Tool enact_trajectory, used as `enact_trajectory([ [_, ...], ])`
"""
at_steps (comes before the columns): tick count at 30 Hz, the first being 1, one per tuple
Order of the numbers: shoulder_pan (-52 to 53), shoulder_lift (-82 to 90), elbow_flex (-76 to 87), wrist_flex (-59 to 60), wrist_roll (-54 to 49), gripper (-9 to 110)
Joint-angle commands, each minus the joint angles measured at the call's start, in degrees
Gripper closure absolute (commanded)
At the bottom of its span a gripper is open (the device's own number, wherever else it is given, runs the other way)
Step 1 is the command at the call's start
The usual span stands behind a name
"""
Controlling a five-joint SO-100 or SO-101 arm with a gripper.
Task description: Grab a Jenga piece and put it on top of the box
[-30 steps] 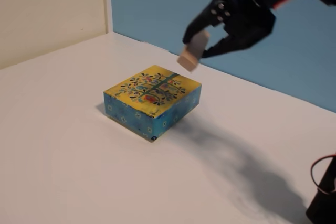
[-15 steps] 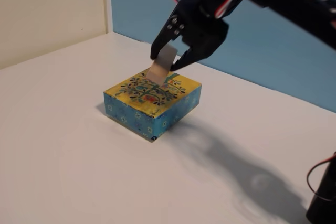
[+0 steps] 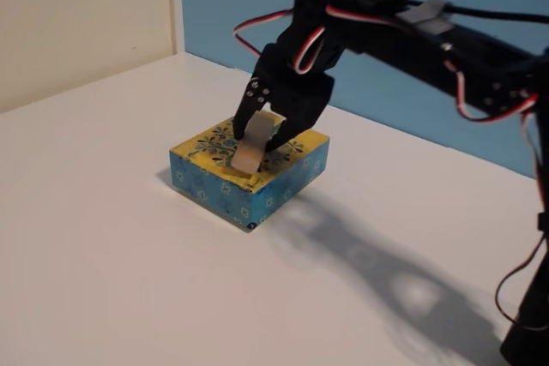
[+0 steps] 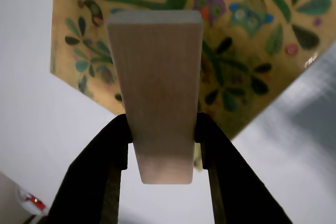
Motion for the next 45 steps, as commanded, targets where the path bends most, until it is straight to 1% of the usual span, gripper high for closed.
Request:
enact_trajectory([
  [1,0.88,-0.44,-3.87,-0.26,-1.14,102],
  [15,2.2,-3.87,-7.56,-0.44,-2.2,101],
  [17,2.37,-3.87,-7.65,-0.09,-2.81,87],
  [18,2.46,-3.87,-7.65,0.09,-2.81,84],
  [24,3.52,-3.78,-7.65,0.09,-2.81,76],
  [26,3.87,-3.52,-7.65,0.09,-2.81,76],
  [29,4.31,-2.81,-7.65,0.62,-2.72,76],
  [31,4.66,-1.58,-7.65,1.32,-1.93,80],
  [32,4.83,-0.62,-7.65,1.67,-1.32,84],
  [34,4.92,1.76,-7.65,2.2,0.0,98],
  [35,5.01,3.34,-7.65,2.37,1.05,101],
  [41,4.13,13.27,-7.21,6.86,4.39,101],
  [45,4.31,16.61,-5.27,10.72,6.42,101],
])
